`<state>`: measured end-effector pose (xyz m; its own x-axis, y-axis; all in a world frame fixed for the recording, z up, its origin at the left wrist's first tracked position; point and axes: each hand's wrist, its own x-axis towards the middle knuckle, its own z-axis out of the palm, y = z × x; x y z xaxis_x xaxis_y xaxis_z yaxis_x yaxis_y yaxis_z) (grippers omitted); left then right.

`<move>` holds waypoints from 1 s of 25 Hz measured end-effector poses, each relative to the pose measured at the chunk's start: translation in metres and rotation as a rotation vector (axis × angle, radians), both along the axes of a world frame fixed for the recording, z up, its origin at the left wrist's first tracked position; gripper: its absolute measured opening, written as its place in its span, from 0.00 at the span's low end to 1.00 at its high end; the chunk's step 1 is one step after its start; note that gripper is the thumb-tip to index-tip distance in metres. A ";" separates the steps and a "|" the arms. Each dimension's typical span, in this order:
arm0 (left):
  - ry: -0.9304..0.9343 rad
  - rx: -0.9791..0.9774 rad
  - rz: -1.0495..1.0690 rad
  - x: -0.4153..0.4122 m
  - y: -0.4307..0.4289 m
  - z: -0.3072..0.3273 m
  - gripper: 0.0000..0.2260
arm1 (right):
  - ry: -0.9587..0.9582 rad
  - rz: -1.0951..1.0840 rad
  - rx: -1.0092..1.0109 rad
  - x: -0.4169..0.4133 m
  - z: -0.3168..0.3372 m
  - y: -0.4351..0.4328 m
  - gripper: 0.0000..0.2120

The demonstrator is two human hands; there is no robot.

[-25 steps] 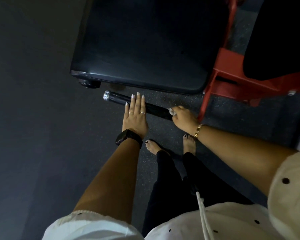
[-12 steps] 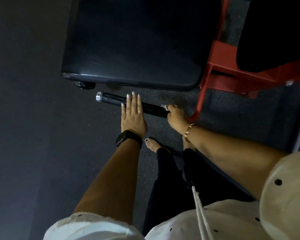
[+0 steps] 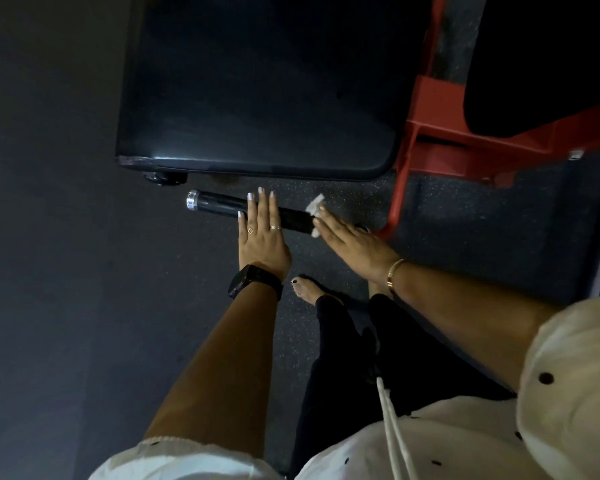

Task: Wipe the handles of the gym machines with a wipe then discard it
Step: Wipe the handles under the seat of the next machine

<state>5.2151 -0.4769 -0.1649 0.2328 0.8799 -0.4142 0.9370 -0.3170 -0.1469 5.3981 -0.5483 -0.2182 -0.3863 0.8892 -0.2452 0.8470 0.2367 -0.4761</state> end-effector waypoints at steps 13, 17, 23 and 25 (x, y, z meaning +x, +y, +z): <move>-0.039 -0.004 -0.016 -0.007 0.001 0.001 0.35 | 0.050 0.220 0.173 0.019 -0.003 0.003 0.25; -0.015 -0.019 -0.086 0.006 -0.008 -0.002 0.38 | 0.064 -0.110 0.035 0.032 -0.004 -0.021 0.33; 0.026 -0.022 -0.111 0.022 -0.016 -0.004 0.38 | 0.408 -0.563 -0.150 -0.043 0.021 0.014 0.33; 0.037 -0.034 -0.129 0.021 -0.014 -0.004 0.37 | 0.483 -0.603 -0.154 -0.046 0.021 0.023 0.34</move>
